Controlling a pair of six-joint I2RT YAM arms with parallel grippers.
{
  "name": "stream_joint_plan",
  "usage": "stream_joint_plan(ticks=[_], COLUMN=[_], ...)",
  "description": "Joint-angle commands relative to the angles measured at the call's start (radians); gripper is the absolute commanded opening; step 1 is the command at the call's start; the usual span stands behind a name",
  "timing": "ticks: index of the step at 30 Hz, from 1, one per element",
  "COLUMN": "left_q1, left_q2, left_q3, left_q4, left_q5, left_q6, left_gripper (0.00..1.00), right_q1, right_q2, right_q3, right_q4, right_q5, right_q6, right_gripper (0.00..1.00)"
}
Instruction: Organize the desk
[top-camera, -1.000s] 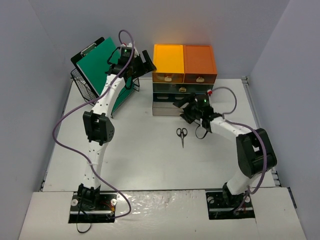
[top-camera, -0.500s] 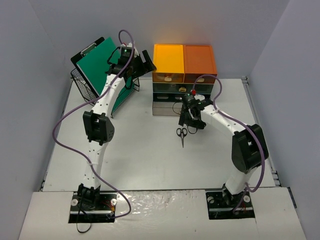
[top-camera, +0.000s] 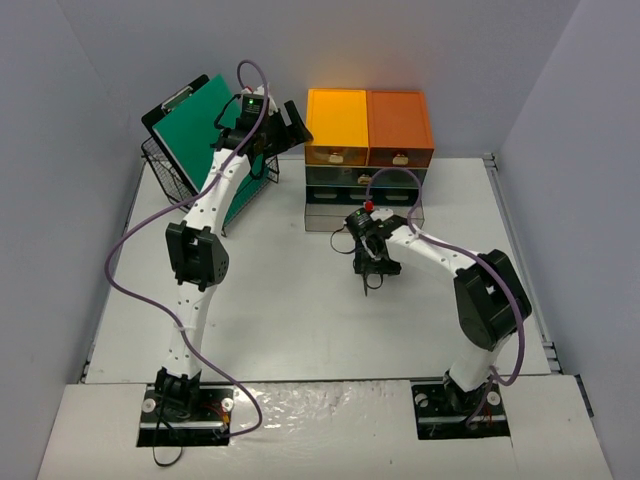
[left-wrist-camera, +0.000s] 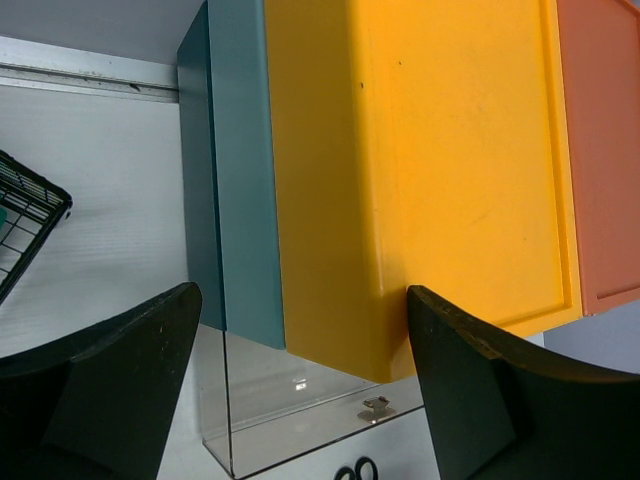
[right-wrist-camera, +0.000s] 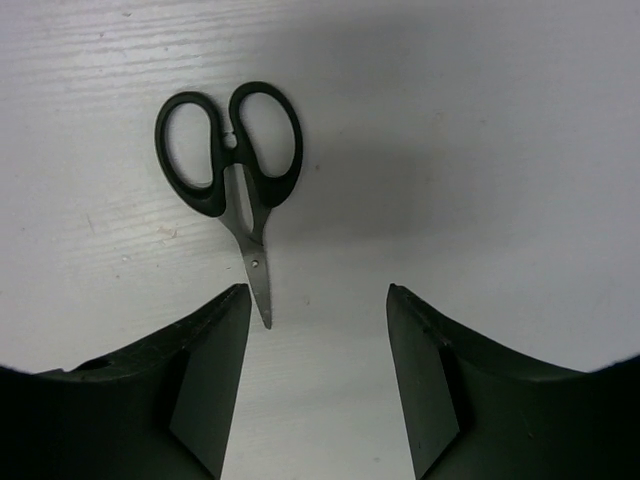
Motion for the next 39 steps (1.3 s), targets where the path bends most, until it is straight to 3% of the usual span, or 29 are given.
stream_joint_plan(ticks=[1,11,20,39], left_q1=[0.026,0.026,0.026,0.026], left_q2=[-0.034,-0.034,-0.036,-0.039], left_q3=[-0.004,-0.004,-0.005,-0.001], left_q4=[-0.093,-0.095,-0.098,-0.108], left_q5=[-0.081,-0.077,-0.078,-0.084], left_q6=[0.043,0.048,0.051,0.061], left_gripper=[0.79,0.79,0.79,0.79], right_q1=[0.005,0.02,0.028,0.026], right_q2=[-0.022,-0.057,-0.025,0.015], right_q3=[-0.054,-0.117,-0.049,-0.118], right_q4=[0.136,0.377,0.41,0.467], right_q5=[0.021,0.066,0.112,0.12], right_q6=[-0.016,-0.046,-0.104,-0.08], right_gripper=[0.52,0.54,0.54,0.44])
